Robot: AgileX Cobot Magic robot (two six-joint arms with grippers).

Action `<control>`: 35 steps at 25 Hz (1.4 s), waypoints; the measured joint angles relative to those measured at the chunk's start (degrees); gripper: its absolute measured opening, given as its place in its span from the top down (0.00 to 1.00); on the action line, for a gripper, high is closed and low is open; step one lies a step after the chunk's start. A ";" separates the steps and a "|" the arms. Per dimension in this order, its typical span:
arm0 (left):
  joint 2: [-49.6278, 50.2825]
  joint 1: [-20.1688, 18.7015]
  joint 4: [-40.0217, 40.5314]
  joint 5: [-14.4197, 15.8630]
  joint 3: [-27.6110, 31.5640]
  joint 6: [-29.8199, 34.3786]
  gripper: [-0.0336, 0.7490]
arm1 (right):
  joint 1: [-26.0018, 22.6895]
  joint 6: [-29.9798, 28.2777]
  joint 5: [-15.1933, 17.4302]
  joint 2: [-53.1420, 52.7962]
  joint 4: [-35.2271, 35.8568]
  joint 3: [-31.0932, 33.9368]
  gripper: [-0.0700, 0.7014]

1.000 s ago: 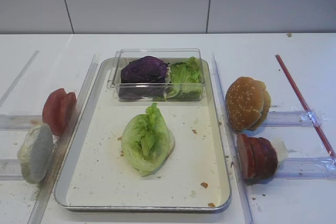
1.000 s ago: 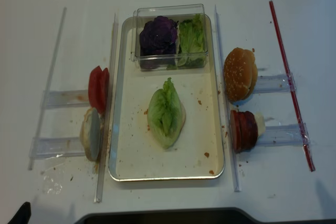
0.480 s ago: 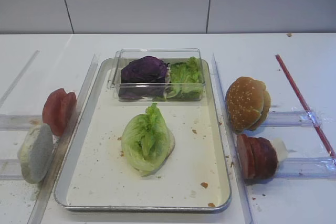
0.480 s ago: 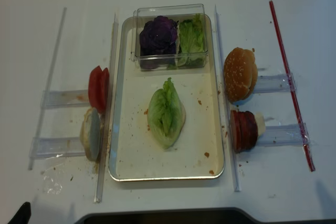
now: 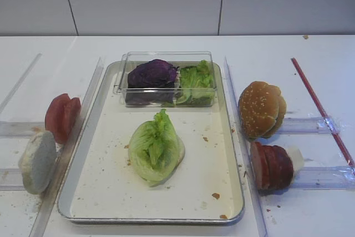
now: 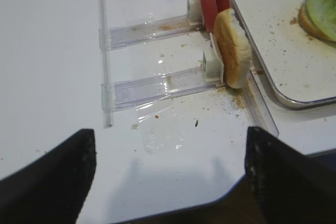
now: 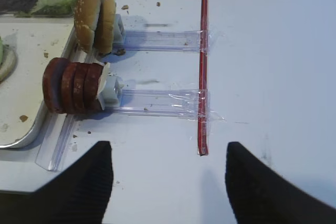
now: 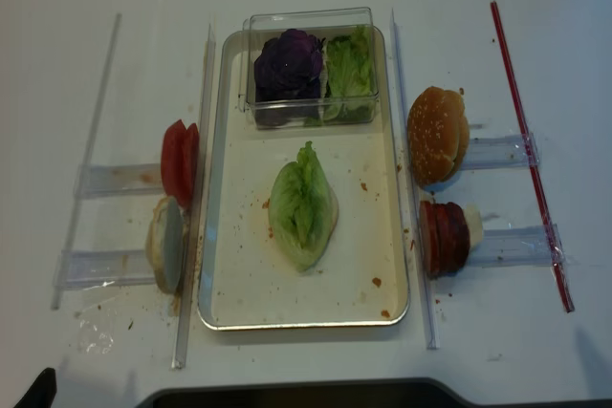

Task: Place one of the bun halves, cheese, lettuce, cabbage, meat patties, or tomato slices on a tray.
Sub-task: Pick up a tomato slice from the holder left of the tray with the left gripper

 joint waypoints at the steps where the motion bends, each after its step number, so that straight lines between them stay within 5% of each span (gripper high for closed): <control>1: 0.00 0.00 0.00 0.00 0.00 0.00 0.28 | 0.00 0.00 0.00 0.00 -0.10 0.00 0.30; 26: 0.00 0.00 0.00 0.00 0.00 0.00 0.28 | 0.00 0.04 0.00 0.00 -0.21 0.00 0.30; 35: 7.04 -1.98 -1.23 -2.39 -6.74 0.00 0.28 | 0.00 0.04 0.00 0.00 -0.21 0.00 0.30</control>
